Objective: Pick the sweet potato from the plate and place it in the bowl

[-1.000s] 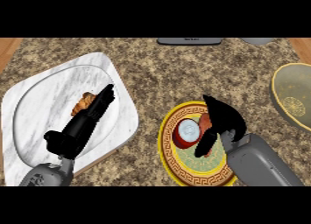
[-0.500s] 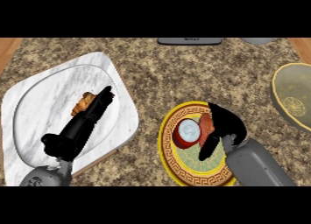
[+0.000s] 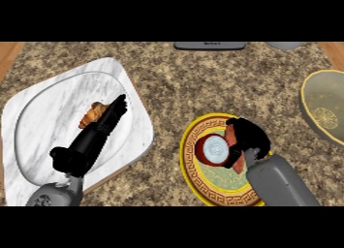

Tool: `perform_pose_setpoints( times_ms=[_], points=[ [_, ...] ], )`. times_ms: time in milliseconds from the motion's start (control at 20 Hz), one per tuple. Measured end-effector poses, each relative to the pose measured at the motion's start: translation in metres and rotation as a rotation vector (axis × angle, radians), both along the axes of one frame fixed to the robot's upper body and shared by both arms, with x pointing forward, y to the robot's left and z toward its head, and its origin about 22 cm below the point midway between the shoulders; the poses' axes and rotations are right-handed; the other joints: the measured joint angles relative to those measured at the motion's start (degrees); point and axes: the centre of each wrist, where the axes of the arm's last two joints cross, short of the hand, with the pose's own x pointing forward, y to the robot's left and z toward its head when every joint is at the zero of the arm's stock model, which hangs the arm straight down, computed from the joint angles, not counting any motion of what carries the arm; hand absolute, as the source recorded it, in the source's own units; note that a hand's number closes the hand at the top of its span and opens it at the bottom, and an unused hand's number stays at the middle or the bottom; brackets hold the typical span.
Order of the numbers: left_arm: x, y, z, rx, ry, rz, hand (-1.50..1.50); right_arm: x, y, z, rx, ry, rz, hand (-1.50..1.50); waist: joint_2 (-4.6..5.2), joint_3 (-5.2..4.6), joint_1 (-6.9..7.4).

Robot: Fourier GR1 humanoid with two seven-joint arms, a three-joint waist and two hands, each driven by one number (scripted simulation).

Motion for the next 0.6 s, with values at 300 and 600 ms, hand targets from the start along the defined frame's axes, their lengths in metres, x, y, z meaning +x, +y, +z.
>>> perform_pose_setpoints(
  times_ms=[300, 600],
  points=[
    [0.002, 0.002, -0.003, 0.0, 0.004, 0.0, 0.0, 0.005, -0.008, -0.007, -0.03, -0.078, 0.016, 1.5, -0.05, -0.03, 0.02],
    [0.003, 0.001, 0.003, -0.001, 0.003, -0.002, 0.0, 0.005, -0.009, -0.006, -0.05, -0.128, 0.037, 1.5, 0.02, 0.03, -0.04]
  ],
)
